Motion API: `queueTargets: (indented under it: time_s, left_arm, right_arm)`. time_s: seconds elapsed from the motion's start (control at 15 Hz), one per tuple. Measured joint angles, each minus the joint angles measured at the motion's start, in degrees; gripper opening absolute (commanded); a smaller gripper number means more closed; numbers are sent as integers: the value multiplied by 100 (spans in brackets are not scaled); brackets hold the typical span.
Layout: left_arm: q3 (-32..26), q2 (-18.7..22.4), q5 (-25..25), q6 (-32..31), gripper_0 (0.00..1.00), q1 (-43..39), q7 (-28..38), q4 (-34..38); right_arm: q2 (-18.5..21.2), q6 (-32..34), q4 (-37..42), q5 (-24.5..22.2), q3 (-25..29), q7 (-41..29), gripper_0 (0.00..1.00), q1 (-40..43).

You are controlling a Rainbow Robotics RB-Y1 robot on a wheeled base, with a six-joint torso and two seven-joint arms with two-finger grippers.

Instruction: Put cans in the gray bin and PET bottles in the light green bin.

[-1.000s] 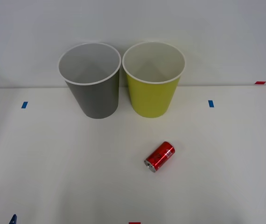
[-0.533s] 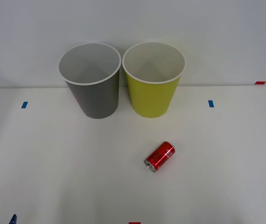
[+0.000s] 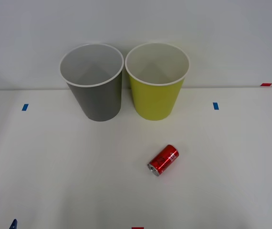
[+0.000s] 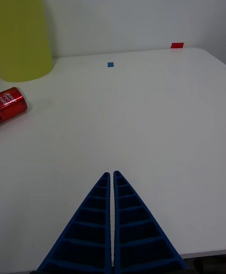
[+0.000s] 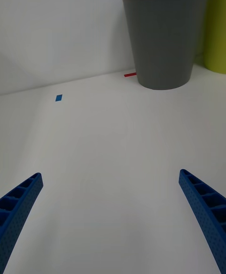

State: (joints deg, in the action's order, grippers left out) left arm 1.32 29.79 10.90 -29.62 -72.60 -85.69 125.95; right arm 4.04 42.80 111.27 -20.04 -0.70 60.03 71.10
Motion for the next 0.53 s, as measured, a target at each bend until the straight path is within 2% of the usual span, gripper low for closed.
queueTargets:
  time_s: [0.53]
  left_arm:
    - [0,0,0,0,100,0,0,0]
  right_arm:
    - [0,0,0,0,0,0,0,0]
